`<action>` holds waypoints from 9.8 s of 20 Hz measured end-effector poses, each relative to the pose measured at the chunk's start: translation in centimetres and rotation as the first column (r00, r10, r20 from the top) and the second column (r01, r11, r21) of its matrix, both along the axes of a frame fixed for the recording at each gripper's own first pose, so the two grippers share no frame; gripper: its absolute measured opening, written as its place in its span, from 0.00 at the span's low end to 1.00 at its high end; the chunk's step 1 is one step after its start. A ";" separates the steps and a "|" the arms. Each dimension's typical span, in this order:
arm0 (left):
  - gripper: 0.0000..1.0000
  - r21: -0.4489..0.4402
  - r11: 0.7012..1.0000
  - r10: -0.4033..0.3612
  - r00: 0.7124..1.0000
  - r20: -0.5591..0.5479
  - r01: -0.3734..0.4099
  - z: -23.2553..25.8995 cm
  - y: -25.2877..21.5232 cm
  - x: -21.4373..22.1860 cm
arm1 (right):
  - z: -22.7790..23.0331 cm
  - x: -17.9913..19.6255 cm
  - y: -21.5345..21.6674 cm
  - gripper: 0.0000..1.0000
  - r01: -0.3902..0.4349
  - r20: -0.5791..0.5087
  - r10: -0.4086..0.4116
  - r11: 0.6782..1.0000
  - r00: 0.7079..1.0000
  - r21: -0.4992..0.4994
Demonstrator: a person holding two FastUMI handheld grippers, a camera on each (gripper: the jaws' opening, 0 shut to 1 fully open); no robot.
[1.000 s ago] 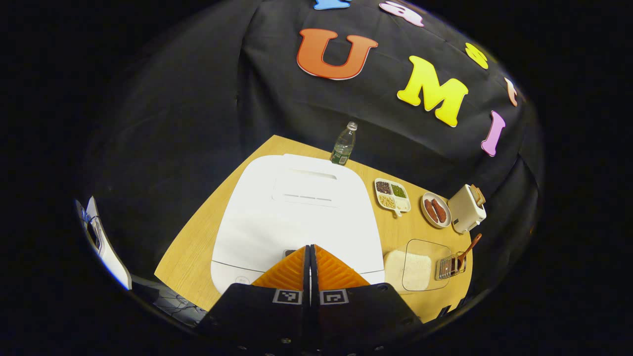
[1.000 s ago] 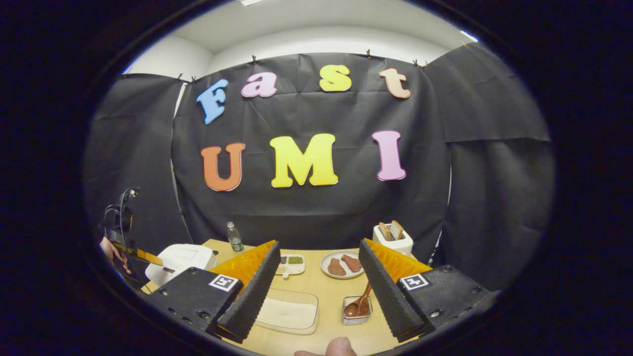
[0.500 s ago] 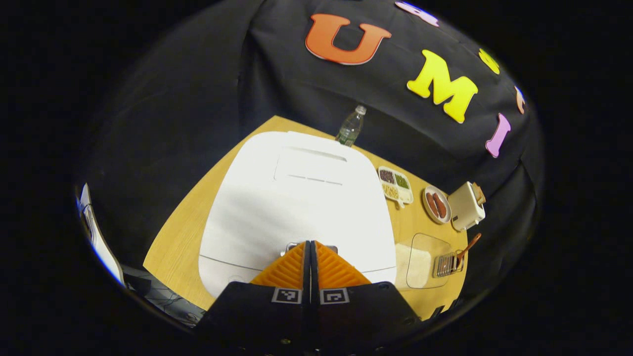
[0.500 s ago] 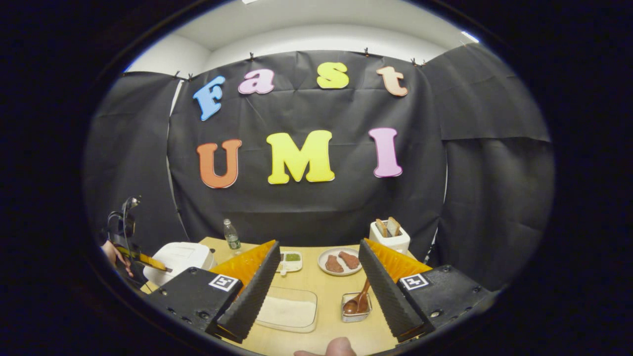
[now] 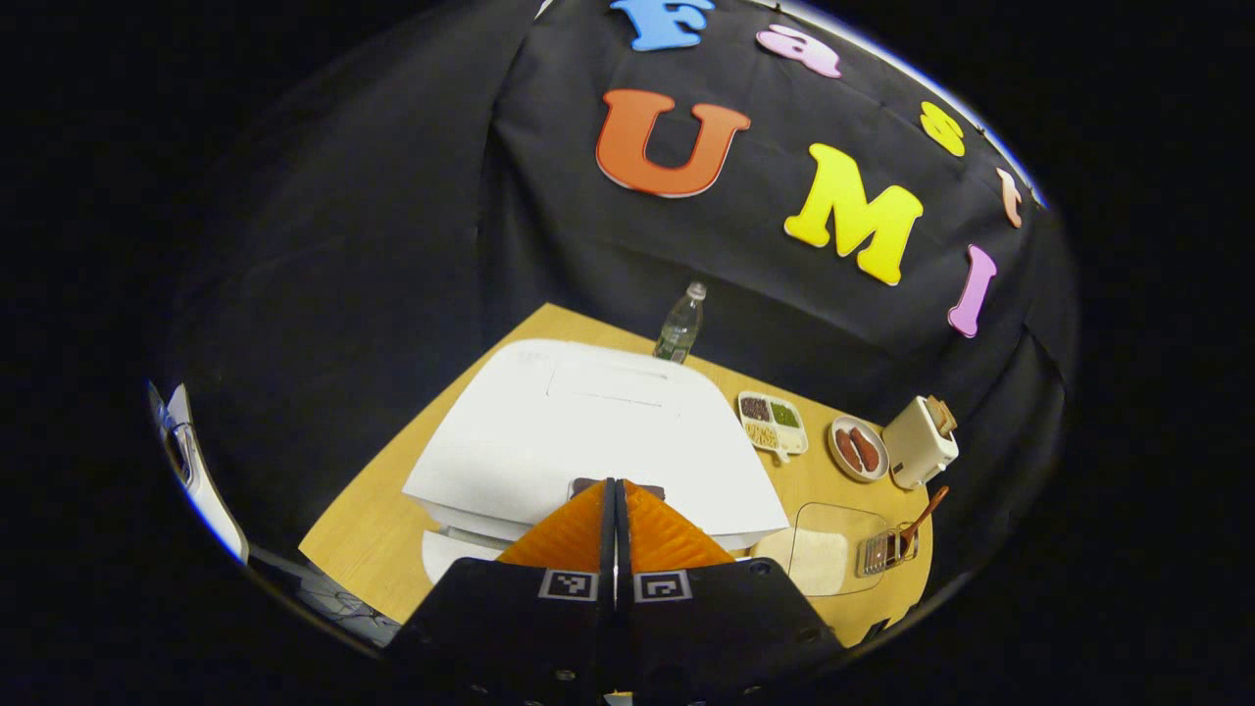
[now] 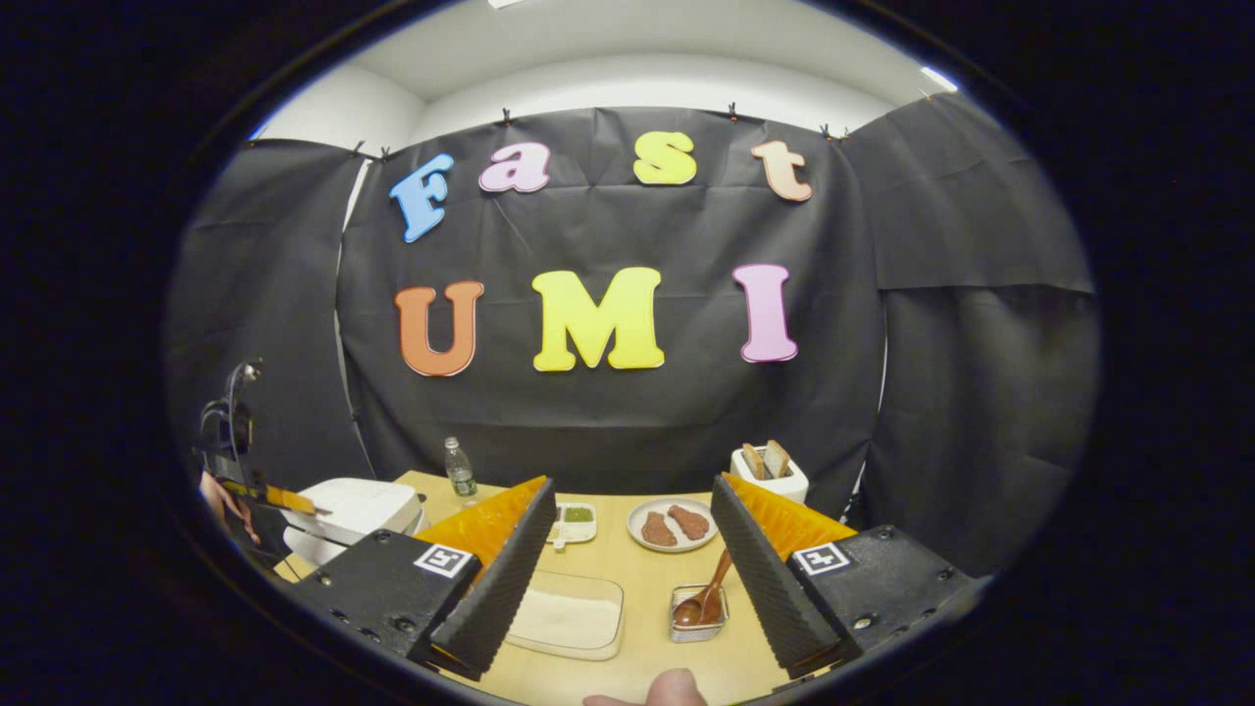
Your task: Close the left gripper, press the button to open the rice cooker; take a wooden spoon from the chopstick holder with the right hand, scoop a spoonful of rice and pour it into the rice cooker, then put the wooden spoon back into the chopstick holder.
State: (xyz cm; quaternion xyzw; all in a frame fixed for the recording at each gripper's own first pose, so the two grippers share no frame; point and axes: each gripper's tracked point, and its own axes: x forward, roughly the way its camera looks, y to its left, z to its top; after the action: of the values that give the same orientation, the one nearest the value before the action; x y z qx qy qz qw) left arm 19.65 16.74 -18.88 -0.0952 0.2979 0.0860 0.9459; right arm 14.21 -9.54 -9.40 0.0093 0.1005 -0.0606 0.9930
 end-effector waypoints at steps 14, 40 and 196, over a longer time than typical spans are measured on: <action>0.34 0.108 0.992 -0.091 0.959 0.269 0.063 9.8 -6.7 -3.9 | 0.5 -3.2 -4.9 1.00 0.038 -0.010 -0.039 0.999 0.999 -0.032; 0.94 0.199 0.970 0.039 0.902 0.429 -0.137 14.6 -13.5 -9.9 | -25.9 9.9 -15.5 0.94 0.045 -0.424 0.057 0.973 0.904 0.228; 0.94 0.162 0.976 0.061 0.895 0.443 -0.146 13.9 8.8 -23.7 | -6.5 17.9 41.9 0.10 -0.561 -0.173 0.555 0.828 0.814 0.014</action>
State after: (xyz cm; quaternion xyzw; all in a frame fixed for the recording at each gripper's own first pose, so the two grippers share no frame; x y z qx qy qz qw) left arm -4.01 25.57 -5.03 -0.0366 0.0642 0.1411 0.9872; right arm 32.06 32.37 -15.87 -0.0443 0.1820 0.2307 0.9548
